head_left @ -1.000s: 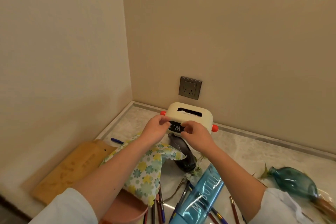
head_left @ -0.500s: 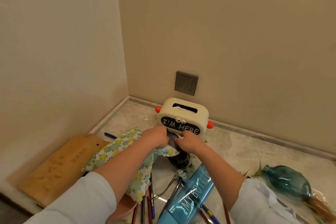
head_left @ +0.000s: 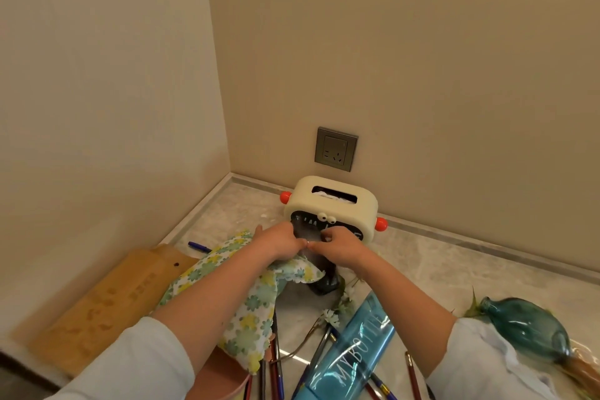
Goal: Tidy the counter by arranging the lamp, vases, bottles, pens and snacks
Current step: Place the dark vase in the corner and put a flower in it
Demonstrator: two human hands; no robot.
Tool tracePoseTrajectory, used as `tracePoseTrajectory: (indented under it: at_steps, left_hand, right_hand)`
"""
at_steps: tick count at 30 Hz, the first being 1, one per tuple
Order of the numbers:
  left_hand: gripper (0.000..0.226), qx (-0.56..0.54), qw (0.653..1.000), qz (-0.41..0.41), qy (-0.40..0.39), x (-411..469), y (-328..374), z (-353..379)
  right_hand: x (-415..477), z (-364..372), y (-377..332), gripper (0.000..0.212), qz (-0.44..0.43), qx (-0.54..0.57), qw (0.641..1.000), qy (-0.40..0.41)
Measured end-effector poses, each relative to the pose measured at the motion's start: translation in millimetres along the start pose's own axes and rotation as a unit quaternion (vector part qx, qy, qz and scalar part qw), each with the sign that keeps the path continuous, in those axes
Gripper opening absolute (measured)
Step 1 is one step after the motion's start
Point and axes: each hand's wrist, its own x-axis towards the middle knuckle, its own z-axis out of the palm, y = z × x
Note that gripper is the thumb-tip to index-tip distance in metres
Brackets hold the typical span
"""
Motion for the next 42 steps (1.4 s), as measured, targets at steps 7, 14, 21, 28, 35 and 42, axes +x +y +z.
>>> tracePoseTrajectory:
  at_steps: [7,14,21,28,35,42]
  left_hand:
    - [0.041,-0.114,0.991,-0.004,0.077,-9.3,-22.4,-43.4]
    - [0.044,-0.238,0.96,0.041,0.144,-5.5,-52.0,-90.5]
    - [0.053,-0.252,0.947,0.037,0.196,22.8,-81.7,-111.0]
    - [0.055,-0.274,0.941,0.031,0.196,61.0,-108.1,-109.2]
    - [0.062,-0.29,0.938,0.044,0.185,93.5,-128.7,-110.3]
    - [0.068,-0.333,0.921,0.026,0.201,111.1,-138.9,-105.2]
  right_hand:
    - [7.6,-11.3,-52.1,0.025,-0.072,-0.012,0.997,0.036]
    - [29.4,-4.7,-102.4,0.021,-0.132,0.044,0.989,0.058]
    - [77.2,15.1,-128.2,0.036,-0.14,0.063,0.985,0.073]
    - [125.8,36.0,-131.2,0.051,-0.104,0.084,0.989,0.063]
    - [162.0,49.0,-136.1,0.051,-0.096,0.089,0.988,0.08]
    - [183.9,58.0,-141.9,0.048,-0.091,0.124,0.983,0.097]
